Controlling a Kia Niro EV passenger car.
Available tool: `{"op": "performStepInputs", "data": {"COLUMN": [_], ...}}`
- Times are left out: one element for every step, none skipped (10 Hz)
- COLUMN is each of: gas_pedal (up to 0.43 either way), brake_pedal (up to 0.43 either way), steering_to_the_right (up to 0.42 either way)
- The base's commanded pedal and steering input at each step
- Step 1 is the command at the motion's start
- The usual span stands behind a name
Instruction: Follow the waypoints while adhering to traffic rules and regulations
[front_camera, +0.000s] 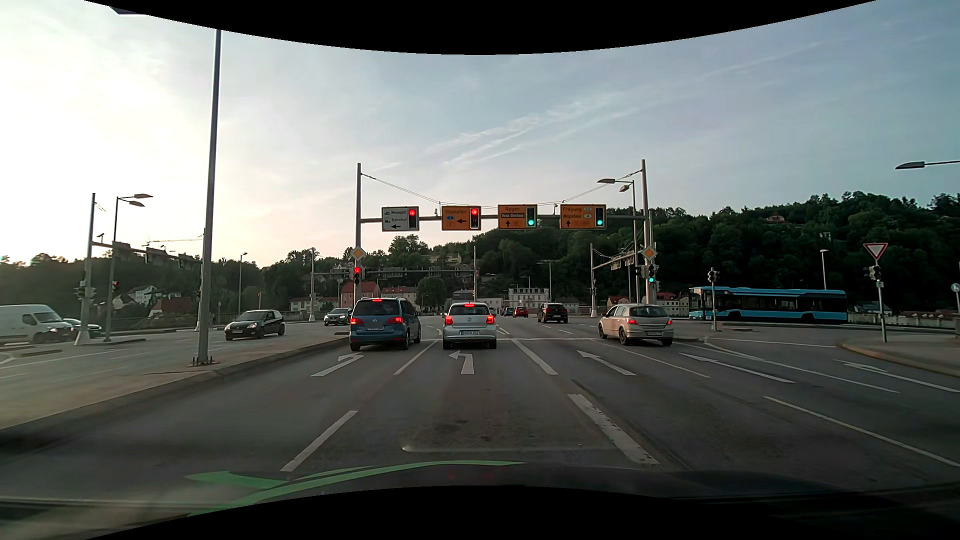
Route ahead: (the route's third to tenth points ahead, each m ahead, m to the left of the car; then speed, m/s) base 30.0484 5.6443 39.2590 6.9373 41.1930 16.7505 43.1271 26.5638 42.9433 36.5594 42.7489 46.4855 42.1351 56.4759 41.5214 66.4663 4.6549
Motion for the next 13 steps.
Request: {"op": "performStepInputs", "data": {"gas_pedal": [0.000, 0.000, 0.000, 0.000, 0.000, 0.000, 0.000, 0.000, 0.000, 0.000, 0.000, 0.000, 0.000], "brake_pedal": [0.104, 0.104, 0.104, 0.104, 0.104, 0.104, 0.104, 0.110, 0.110, 0.110, 0.110, 0.110, 0.110], "steering_to_the_right": [-0.004, -0.004, -0.004, -0.004, -0.004, -0.004, -0.004, -0.004, -0.004, -0.004, -0.005, -0.005, -0.004]}}
